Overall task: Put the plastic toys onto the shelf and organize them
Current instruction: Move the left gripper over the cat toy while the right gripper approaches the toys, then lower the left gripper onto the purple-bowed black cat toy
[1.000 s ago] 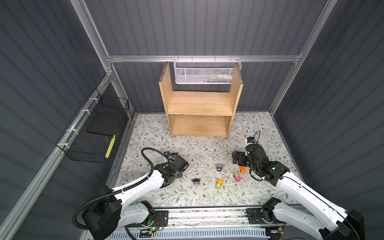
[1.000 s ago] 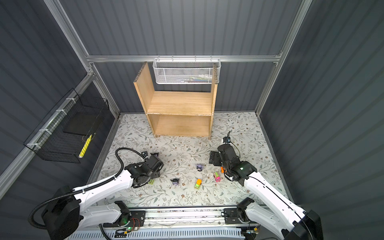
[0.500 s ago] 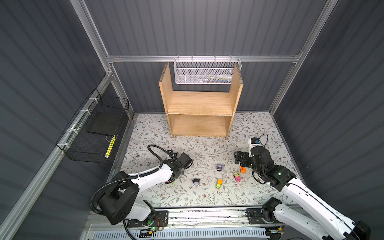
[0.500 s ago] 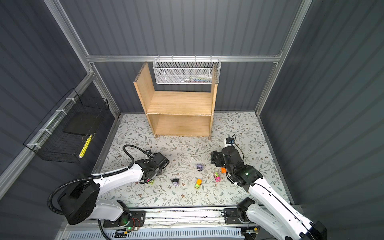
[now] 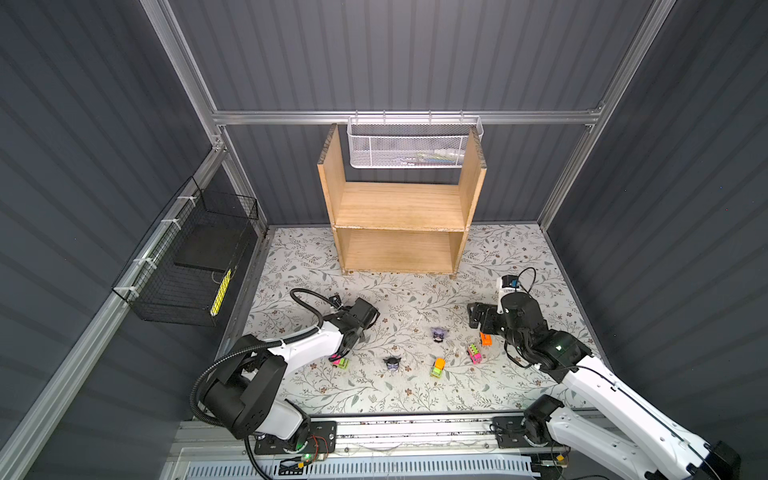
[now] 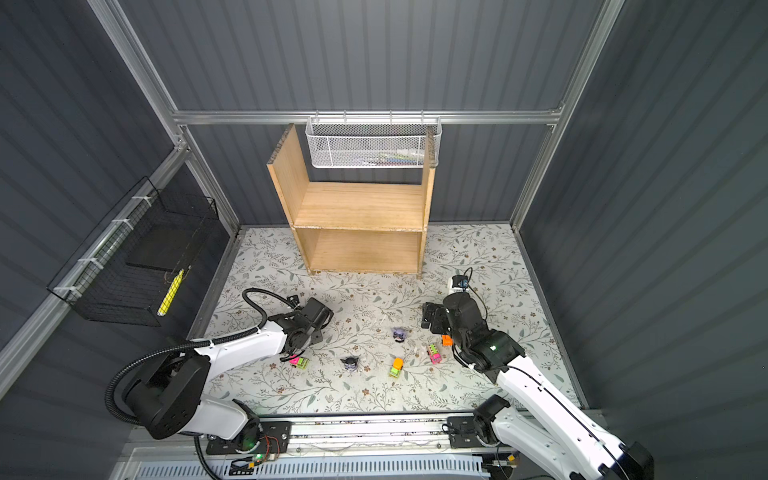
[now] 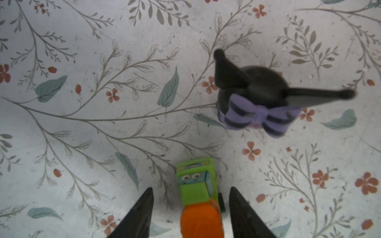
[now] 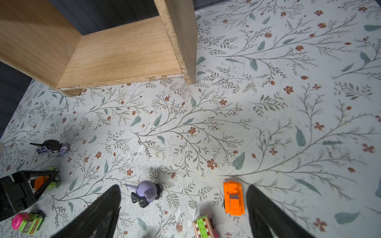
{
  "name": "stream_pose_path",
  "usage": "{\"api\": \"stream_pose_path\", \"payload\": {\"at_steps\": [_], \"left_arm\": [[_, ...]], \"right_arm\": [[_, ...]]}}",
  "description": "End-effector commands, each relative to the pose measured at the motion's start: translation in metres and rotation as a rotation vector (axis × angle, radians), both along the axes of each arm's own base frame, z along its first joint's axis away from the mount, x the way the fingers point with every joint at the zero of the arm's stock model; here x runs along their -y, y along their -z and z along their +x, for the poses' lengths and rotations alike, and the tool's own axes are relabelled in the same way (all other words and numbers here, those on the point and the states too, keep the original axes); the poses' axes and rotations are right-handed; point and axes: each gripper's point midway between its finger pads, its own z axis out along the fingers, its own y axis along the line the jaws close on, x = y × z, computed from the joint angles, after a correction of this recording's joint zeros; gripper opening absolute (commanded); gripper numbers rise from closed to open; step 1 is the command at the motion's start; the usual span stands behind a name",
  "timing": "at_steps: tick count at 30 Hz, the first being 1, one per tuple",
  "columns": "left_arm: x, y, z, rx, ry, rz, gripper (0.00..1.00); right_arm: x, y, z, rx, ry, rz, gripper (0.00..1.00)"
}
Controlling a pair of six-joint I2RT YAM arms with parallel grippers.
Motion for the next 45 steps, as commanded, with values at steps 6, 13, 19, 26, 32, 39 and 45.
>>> {"api": "stream_pose_path", "payload": {"at_steps": [6, 13, 19, 26, 32, 39, 45], "left_arm": [[-0.004, 0.018, -0.011, -0.054, 0.012, 0.009, 0.58], [-0.004, 0.022, -0.010, -0.070, 0.022, 0.027, 0.52], [-0.011, 0.019, -0.015, -0.073, 0.021, 0.055, 0.51], [-0.018, 0.018, -0.021, -0.073, 0.015, 0.067, 0.51], [-0.022, 0.015, -0.024, -0.066, 0.015, 0.073, 0.51], [-0.015, 0.003, -0.025, -0.050, 0.044, 0.035, 0.60], [0.001, -0.018, -0.019, -0.004, 0.101, -0.020, 0.70]], "right_arm": [[0.001, 0.008, 0.000, -0.019, -0.003, -0.017, 0.93], [-0.001, 0.011, 0.001, -0.030, -0.007, -0.013, 0.93], [-0.001, 0.010, -0.001, -0.030, -0.010, -0.014, 0.94], [-0.002, 0.011, 0.000, -0.035, -0.010, -0.009, 0.94], [-0.003, 0.013, 0.000, -0.042, -0.012, -0.006, 0.94], [-0.001, 0.010, -0.001, -0.036, -0.009, -0.008, 0.94], [-0.002, 0.011, -0.001, -0.044, -0.010, -0.006, 0.94]]}}
